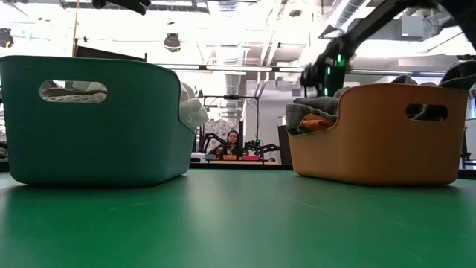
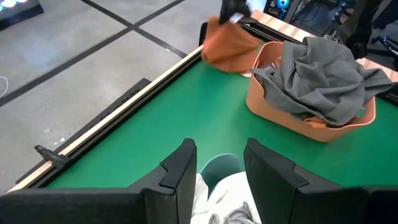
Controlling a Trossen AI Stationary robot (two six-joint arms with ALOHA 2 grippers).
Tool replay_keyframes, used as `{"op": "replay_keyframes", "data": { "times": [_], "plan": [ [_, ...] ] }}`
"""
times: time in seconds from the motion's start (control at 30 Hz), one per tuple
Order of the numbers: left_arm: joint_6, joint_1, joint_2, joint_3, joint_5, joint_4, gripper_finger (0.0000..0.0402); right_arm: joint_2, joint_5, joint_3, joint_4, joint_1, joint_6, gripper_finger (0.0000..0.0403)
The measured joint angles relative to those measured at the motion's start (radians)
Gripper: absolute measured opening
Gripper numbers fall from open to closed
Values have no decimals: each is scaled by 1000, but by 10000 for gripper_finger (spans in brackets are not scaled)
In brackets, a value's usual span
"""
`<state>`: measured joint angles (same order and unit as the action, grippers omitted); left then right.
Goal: Sort towels by color in basket
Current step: Put the orange towel into the orange bin
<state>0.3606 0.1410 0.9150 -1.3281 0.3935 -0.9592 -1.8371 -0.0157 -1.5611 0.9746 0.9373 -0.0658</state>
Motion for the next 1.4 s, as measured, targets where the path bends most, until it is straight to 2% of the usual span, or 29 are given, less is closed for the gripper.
{"op": "replay_keyframes", "data": {
  "times": [0.13, 0.37, 0.47, 0.77, 0.93, 1.07, 1.17, 1.27, 1.4],
  "plan": [
    [14, 0, 0, 0, 1, 2, 125, 125, -143, -75, 95, -38, -71, 22],
    [18, 0, 0, 0, 10, 110, 125, 395, -508, -83, 137, -138, -117, 22],
    [19, 0, 1, 0, 11, 173, 125, 517, -584, -83, 143, -181, -87, 22],
    [78, 0, 20, 0, 48, 292, 125, 825, -619, -84, 122, -311, 85, 25],
    [126, 0, 50, 0, 76, 311, 125, 915, -618, -84, 121, -382, 203, 24],
    [170, -1, 84, 0, 76, 342, 125, 938, -607, -84, 117, -417, 271, 24],
    [177, -10, 101, 0, 75, 353, 125, 934, -554, -84, 179, -435, 276, 24],
    [177, -13, 102, 0, 75, 366, 125, 907, -439, -74, 294, -450, 254, 24],
    [165, -13, 93, 0, 79, 399, 125, 874, -318, 30, 352, -464, 272, 24]
  ]
}}
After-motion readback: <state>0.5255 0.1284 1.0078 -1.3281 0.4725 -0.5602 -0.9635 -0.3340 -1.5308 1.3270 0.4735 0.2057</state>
